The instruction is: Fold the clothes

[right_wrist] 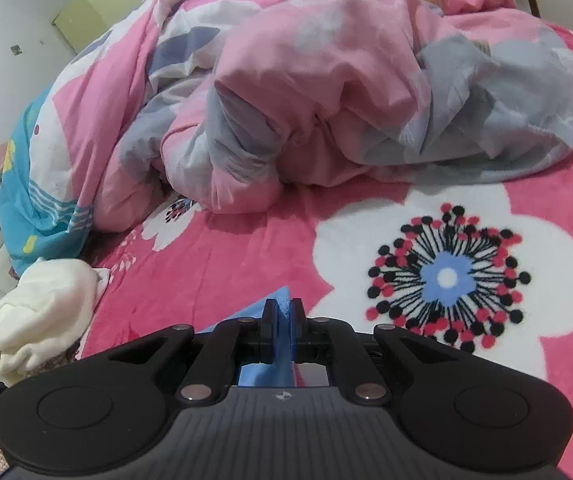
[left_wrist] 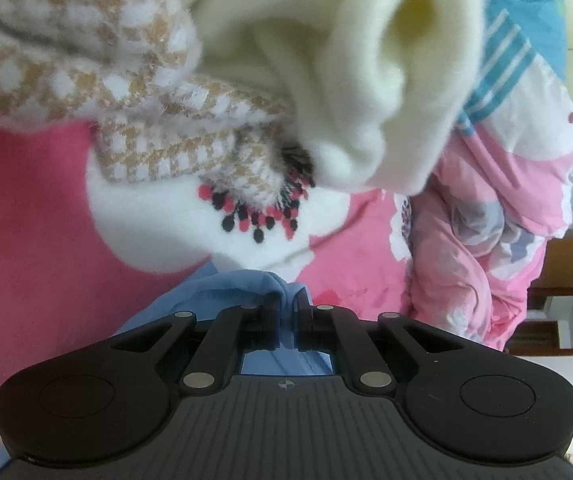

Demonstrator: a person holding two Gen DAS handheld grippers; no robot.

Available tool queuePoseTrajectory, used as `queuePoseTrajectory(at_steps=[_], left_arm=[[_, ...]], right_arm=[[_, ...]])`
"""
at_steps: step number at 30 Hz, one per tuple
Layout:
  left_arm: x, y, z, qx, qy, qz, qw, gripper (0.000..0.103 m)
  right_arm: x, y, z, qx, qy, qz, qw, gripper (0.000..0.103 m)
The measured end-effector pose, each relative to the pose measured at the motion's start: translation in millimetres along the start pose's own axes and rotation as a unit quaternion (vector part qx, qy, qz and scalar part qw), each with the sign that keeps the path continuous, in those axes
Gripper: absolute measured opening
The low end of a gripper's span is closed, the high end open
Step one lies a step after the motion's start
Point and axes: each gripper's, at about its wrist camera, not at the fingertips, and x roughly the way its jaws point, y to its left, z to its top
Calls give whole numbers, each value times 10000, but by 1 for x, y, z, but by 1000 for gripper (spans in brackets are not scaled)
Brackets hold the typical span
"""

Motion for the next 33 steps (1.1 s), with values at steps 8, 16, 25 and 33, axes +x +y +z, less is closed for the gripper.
queuePoseTrajectory(at_steps=[8,16,25,33], left_arm=[[-3,3,7,70,-154,-458,9988,45],[-72,-11,-6,949,-370,-208,9946,47],[-103,11,-88,3141,430,1795,9313,47],[-105,31,-95,3237,301,2079,9225,47]], right_arm=[[20,-39,-10,1062,56,-442,9933,18],[1,70,-22,-624,571,131,9963,21],[121,233,-119,-2954,2176,1550,9173,18],[155,243,-96,-2712,1378,1070,9466,12]])
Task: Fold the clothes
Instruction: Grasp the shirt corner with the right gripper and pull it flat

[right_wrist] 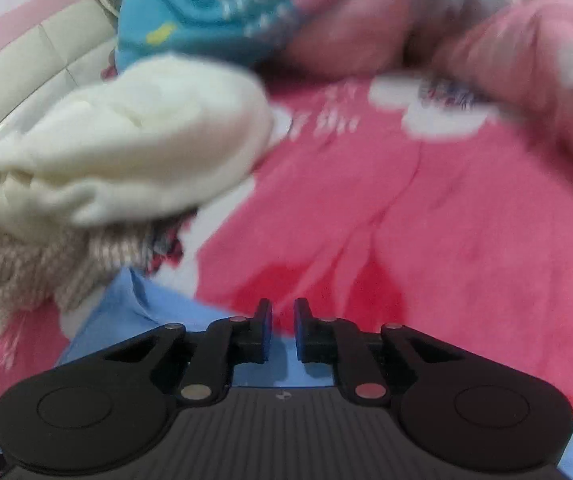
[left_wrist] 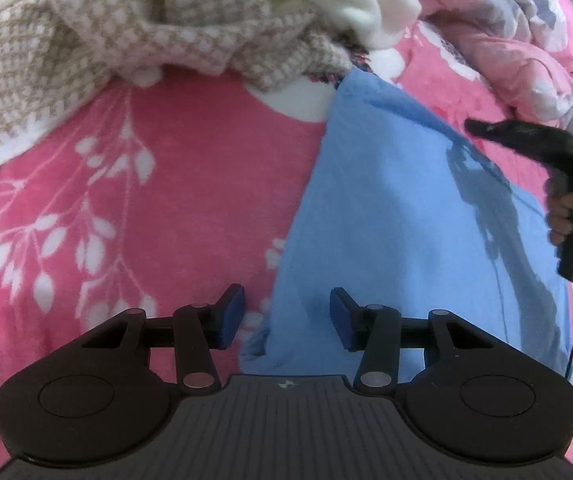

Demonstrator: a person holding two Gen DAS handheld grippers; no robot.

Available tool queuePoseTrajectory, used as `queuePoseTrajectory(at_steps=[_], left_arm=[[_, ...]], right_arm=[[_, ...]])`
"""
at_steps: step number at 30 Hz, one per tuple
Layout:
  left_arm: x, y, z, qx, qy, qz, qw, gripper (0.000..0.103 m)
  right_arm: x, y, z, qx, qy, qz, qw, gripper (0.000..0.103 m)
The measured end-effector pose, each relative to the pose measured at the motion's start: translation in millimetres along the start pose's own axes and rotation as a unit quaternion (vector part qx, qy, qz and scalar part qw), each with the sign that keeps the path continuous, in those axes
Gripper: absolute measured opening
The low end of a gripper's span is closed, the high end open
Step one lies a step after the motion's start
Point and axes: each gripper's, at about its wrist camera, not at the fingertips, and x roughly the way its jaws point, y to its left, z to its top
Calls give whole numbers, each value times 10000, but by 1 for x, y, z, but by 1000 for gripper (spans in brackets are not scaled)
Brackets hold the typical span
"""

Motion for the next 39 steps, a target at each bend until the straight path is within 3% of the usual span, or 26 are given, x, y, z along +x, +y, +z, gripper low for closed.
queuePoseTrajectory(at_steps=[4,5,7,11,16,19,21,22,24,26,28,30,35,39], left_arm=[[2,0,0,137,35,0,9999,47],[4,-2,0,222,33,19,9997,47],[5,-5,-3,421,24,69,9991,47],[5,-13,-7,846,13,194,9962,47],[7,-14,-5,907,92,235,9956,48],[8,-11,-3,786,121,209,9966,49],[8,-12,-4,770,118,233,9967,49],[8,-13,-4,763,116,258,9967,49],[8,-14,-4,740,112,306,9967,49],[9,-16,-4,702,96,352,9969,49],[11,-17,-5,647,40,401,9971,51],[13,-20,-6,625,-22,479,9969,53],[16,-24,-5,357,-127,643,9972,55],[16,-28,-9,279,-263,763,9963,55]], right_arm=[[5,34,-12,-362,598,879,9937,13],[15,40,-14,-463,718,894,9923,13],[38,45,-13,-440,700,596,9948,10],[39,27,-4,701,39,200,9973,13],[-50,8,-26,802,-41,146,9967,13],[-90,-45,-43,1065,116,-433,9933,13],[-99,-96,-59,1549,397,-816,9838,13],[-103,-122,-68,1722,474,-1226,9763,13],[-119,-161,-77,2051,266,-1837,9610,13],[-149,-191,-83,2668,-208,-2020,9421,13],[-183,-197,-93,3013,-408,-1855,9344,13],[-214,-191,-113,3169,-315,-1525,9356,13],[-256,-143,-170,2681,699,-683,9584,17],[-259,-125,-213,2490,1205,-442,9600,21]])
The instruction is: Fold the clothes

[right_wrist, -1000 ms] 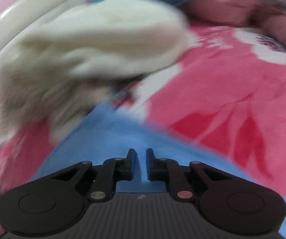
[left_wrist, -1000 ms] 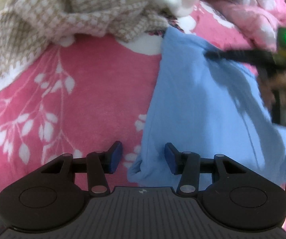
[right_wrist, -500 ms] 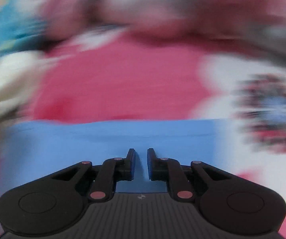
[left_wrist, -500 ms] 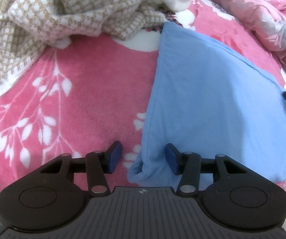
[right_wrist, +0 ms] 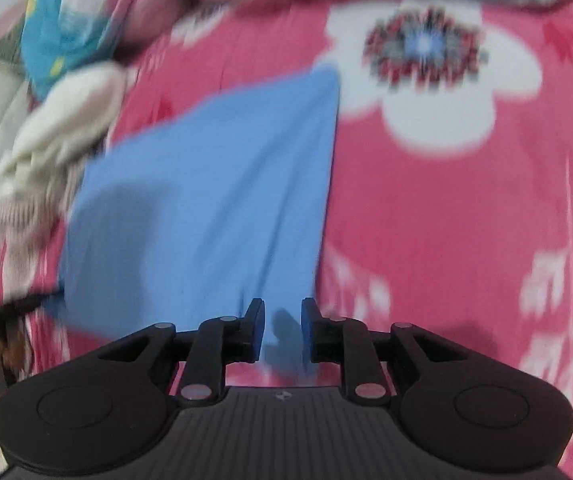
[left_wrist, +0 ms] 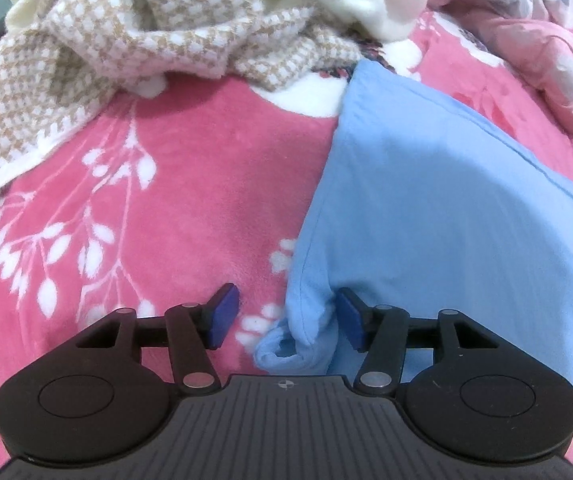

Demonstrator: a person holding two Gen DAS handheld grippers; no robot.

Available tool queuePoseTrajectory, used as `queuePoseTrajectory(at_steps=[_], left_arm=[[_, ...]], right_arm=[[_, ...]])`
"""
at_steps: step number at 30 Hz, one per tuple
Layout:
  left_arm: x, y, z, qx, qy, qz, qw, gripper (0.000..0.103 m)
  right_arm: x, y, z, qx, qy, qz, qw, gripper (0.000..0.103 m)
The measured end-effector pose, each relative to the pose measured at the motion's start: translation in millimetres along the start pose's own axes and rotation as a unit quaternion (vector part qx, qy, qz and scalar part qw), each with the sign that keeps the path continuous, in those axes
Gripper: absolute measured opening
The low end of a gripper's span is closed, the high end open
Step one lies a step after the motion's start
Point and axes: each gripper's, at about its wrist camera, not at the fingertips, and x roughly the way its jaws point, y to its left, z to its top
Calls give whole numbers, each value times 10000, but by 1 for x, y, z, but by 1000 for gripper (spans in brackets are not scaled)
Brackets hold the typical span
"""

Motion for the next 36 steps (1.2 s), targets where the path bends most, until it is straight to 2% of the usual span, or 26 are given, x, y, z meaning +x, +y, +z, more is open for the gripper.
queuePoseTrajectory(at_steps=[4,6,7,8,16,21,25,29,32,34,36], left_arm=[[0,-3,-3,-38,-97,104,9999,55],[1,-5,-4,-69,-142,146,9998,56],[1,-6,-5,-45,-168,172,9997,56],[1,-7,-5,-16,-194,198,9996,56],[1,-12,-9,305,-308,288,9986,57],[2,-13,-10,409,-324,288,9982,57],[1,-13,-10,456,-329,288,9980,57],[2,-13,-9,491,-310,294,9979,57],[2,-13,-9,509,-314,273,9978,57],[2,-12,-10,507,-322,269,9978,57],[2,-12,-10,498,-338,265,9978,57]], right_arm=[[5,-4,-21,-115,57,185,9997,30],[11,-2,-25,-387,118,243,9989,30],[14,-1,-26,-542,154,274,9980,23],[16,2,-26,-751,163,276,9967,2],[-23,-5,-5,-2177,-3,89,9760,1],[-11,-16,-5,-2667,213,-96,9635,1],[6,-27,-16,-2437,387,-179,9689,3],[-8,-28,-19,-2196,439,-520,9732,5],[-31,-28,-11,-2000,101,-675,9774,6],[-39,-16,-1,-2001,-225,-562,9779,6],[-30,5,11,-2230,-487,-410,9727,6]])
